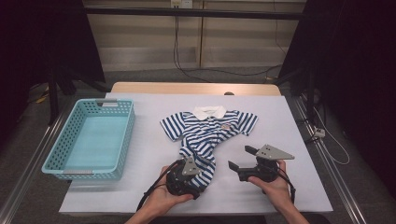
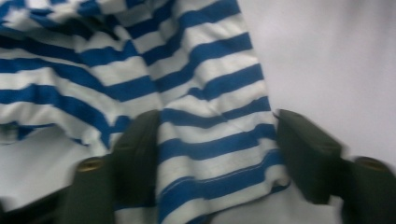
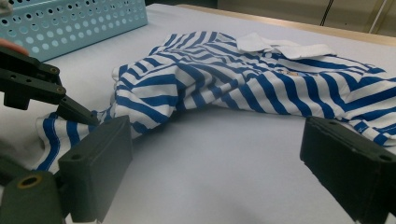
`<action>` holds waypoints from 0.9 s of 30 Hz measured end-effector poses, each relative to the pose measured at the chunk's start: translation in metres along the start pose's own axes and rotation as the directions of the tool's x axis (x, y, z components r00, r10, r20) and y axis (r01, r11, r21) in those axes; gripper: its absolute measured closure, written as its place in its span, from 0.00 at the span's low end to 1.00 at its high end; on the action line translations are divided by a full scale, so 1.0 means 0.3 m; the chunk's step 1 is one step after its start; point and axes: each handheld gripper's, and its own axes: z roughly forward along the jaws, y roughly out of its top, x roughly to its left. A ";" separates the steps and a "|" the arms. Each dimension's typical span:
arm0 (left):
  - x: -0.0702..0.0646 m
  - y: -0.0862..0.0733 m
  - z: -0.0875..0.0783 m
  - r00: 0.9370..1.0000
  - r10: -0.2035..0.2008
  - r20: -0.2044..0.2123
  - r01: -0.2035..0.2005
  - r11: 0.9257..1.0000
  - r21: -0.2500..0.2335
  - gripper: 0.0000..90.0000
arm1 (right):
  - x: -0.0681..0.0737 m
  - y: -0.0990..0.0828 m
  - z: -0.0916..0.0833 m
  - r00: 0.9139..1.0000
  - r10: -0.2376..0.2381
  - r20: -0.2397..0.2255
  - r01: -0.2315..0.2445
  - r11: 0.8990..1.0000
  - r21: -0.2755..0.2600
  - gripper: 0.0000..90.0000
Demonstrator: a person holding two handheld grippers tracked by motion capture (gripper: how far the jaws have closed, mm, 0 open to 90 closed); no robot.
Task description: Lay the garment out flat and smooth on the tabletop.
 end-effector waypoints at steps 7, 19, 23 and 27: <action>0.050 0.007 -0.019 0.997 -0.072 -0.001 0.072 0.996 -0.048 0.90 | 0.005 0.000 0.004 1.000 -0.014 -0.005 0.014 1.000 0.007 0.10; 0.218 0.098 -0.175 0.977 -0.211 -0.009 0.200 0.939 -0.281 0.92 | -0.004 -0.003 0.030 1.000 -0.010 -0.020 0.011 0.999 0.030 0.15; 0.281 0.081 -0.169 0.964 -0.261 -0.049 0.235 0.925 -0.298 0.92 | 0.004 0.000 0.061 0.999 -0.014 -0.049 0.017 0.998 0.056 0.24; 0.309 0.062 -0.153 0.949 -0.312 -0.054 0.283 0.912 -0.298 0.92 | 0.029 0.008 0.100 0.993 -0.048 -0.108 0.057 0.994 0.088 0.38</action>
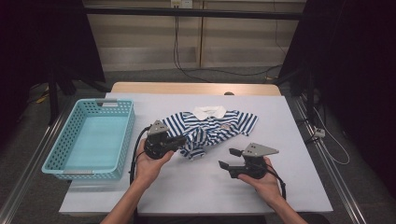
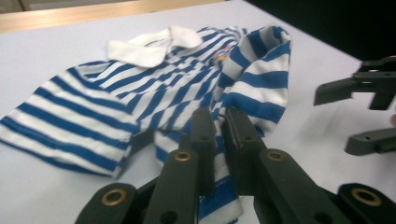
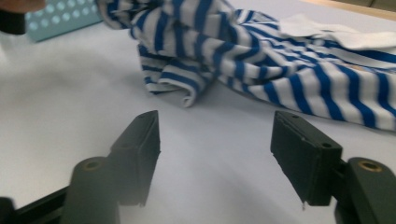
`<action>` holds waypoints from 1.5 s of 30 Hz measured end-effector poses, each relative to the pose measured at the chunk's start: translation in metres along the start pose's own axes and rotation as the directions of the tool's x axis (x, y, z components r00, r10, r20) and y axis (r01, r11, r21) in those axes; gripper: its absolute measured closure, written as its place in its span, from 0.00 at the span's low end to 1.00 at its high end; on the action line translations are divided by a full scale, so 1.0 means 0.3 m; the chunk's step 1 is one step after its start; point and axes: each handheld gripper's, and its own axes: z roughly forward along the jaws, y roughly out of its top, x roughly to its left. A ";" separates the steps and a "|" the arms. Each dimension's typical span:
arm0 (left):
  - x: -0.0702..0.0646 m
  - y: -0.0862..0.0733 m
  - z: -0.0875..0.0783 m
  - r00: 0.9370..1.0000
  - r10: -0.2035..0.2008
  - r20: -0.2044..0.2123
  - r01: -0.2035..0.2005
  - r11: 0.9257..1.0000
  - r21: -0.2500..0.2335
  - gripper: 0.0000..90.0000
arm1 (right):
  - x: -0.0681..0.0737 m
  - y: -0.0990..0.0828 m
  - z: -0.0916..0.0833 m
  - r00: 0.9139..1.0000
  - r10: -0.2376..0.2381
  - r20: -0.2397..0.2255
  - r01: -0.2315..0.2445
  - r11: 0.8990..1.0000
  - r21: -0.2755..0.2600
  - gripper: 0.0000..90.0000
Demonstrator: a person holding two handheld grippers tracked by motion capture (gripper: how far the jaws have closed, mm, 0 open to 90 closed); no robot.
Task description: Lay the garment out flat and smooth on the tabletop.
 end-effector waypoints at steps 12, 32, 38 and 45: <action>0.041 -0.049 0.047 0.999 -0.003 -0.045 0.005 0.998 0.064 0.91 | 0.051 0.079 0.168 0.992 -0.102 -0.081 0.109 0.990 0.089 0.57; 0.047 -0.057 0.029 0.999 -0.041 -0.023 0.042 0.998 0.051 0.92 | 0.037 0.109 0.224 0.984 -0.105 -0.145 0.124 0.984 0.131 1.00; 0.048 -0.056 0.029 0.998 -0.057 -0.025 0.058 0.997 0.041 0.92 | 0.010 0.106 0.137 0.986 -0.092 -0.138 0.105 0.990 0.093 1.00; 0.053 -0.061 0.046 0.998 -0.049 -0.050 0.051 0.997 0.057 0.92 | -0.008 0.088 0.199 0.990 -0.095 -0.103 0.109 0.985 0.137 0.74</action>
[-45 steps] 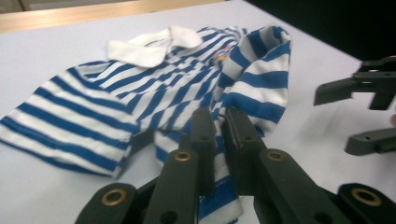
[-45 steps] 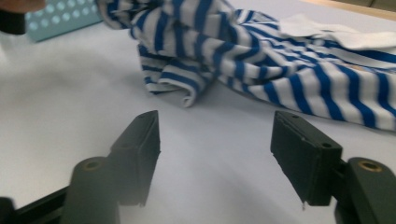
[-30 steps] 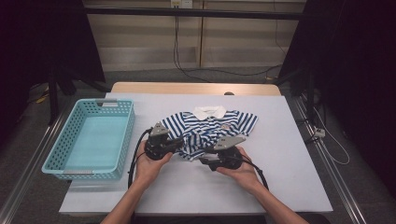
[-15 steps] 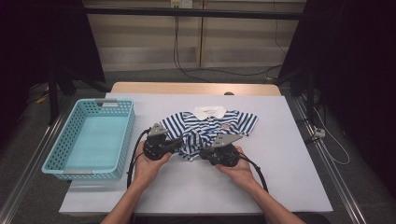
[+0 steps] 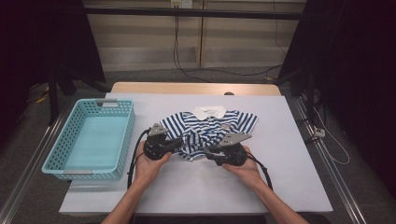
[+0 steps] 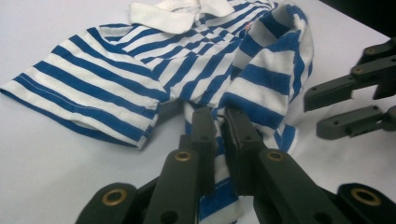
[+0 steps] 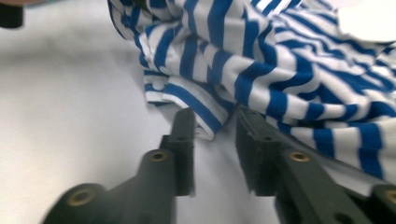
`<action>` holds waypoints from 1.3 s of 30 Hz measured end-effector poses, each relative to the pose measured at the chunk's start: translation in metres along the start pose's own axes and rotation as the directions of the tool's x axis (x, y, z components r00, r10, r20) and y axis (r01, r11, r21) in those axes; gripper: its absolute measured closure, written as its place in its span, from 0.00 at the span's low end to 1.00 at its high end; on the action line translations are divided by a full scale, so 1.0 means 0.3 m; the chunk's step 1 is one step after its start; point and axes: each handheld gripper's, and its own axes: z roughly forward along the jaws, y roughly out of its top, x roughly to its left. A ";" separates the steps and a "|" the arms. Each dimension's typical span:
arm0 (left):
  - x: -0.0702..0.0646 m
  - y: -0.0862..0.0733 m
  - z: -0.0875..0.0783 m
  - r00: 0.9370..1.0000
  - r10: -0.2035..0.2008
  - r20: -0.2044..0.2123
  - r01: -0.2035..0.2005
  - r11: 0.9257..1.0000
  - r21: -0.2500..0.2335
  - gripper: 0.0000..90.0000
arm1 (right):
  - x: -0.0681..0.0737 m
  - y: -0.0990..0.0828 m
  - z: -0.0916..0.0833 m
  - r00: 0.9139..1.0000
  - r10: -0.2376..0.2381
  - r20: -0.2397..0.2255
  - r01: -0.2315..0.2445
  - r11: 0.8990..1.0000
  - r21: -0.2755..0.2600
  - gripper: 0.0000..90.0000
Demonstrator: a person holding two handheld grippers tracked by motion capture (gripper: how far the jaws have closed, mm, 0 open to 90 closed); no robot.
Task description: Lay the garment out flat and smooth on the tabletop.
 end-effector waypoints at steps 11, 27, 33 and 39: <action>0.021 -0.014 0.009 1.000 -0.013 -0.021 0.013 1.000 0.015 0.92 | -0.001 0.017 0.078 1.000 -0.004 -0.001 0.004 0.997 0.075 0.84; 0.009 -0.016 -0.030 0.996 -0.084 0.002 0.084 0.996 0.001 0.92 | -0.008 0.006 -0.089 0.999 -0.041 -0.006 0.041 0.999 0.027 0.99; 0.019 -0.029 -0.021 0.994 -0.106 -0.008 0.106 0.994 0.019 0.92 | -0.021 -0.036 -0.199 0.999 -0.039 0.027 0.039 0.999 0.021 0.99; 0.014 -0.036 -0.011 0.995 -0.102 -0.009 0.102 0.994 0.040 0.92 | -0.004 -0.115 -0.296 0.998 -0.036 0.060 0.033 0.998 0.054 0.99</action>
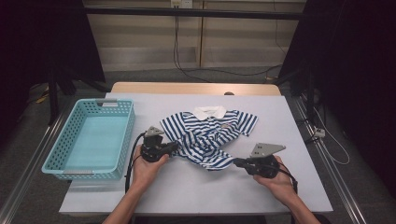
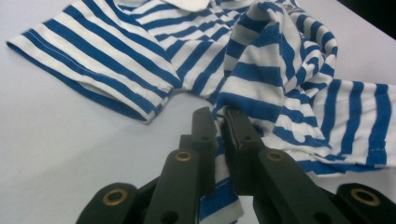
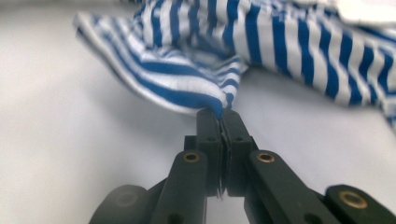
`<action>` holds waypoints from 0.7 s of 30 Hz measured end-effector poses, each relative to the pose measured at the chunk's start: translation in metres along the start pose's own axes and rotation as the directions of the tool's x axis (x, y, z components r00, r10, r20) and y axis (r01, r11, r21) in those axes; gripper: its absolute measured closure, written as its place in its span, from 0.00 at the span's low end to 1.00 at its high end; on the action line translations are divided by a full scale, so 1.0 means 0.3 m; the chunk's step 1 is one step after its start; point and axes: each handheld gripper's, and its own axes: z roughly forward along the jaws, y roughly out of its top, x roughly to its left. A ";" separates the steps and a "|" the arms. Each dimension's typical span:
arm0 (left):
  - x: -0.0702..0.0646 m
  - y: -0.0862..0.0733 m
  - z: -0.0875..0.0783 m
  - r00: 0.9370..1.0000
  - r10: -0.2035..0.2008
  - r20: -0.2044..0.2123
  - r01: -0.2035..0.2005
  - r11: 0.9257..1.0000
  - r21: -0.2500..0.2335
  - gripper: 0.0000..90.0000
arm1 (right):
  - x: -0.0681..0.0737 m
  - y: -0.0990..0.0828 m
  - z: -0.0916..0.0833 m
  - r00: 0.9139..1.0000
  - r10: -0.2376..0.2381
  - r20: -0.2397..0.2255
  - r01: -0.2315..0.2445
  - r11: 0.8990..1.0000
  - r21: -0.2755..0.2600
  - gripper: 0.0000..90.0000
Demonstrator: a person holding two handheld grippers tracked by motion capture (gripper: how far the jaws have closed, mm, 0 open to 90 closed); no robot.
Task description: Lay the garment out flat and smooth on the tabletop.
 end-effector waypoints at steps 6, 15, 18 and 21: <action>-0.013 -0.011 0.014 1.000 0.008 0.010 -0.009 1.000 0.025 0.92 | 0.048 -0.060 -0.052 1.000 0.012 -0.019 -0.012 0.999 0.047 0.99; -0.014 -0.025 0.013 0.999 0.007 0.037 -0.009 0.998 0.055 0.91 | 0.108 -0.108 -0.081 0.997 0.015 -0.079 -0.009 0.997 0.077 0.95; -0.012 -0.027 0.016 0.999 0.003 0.036 -0.005 0.998 0.063 0.90 | 0.102 -0.103 -0.096 0.994 0.052 -0.094 -0.049 0.998 0.032 0.85; -0.017 -0.032 0.011 0.999 0.013 0.040 -0.016 0.996 0.083 0.86 | 0.071 -0.092 -0.101 0.993 0.091 -0.079 -0.091 0.996 -0.003 0.76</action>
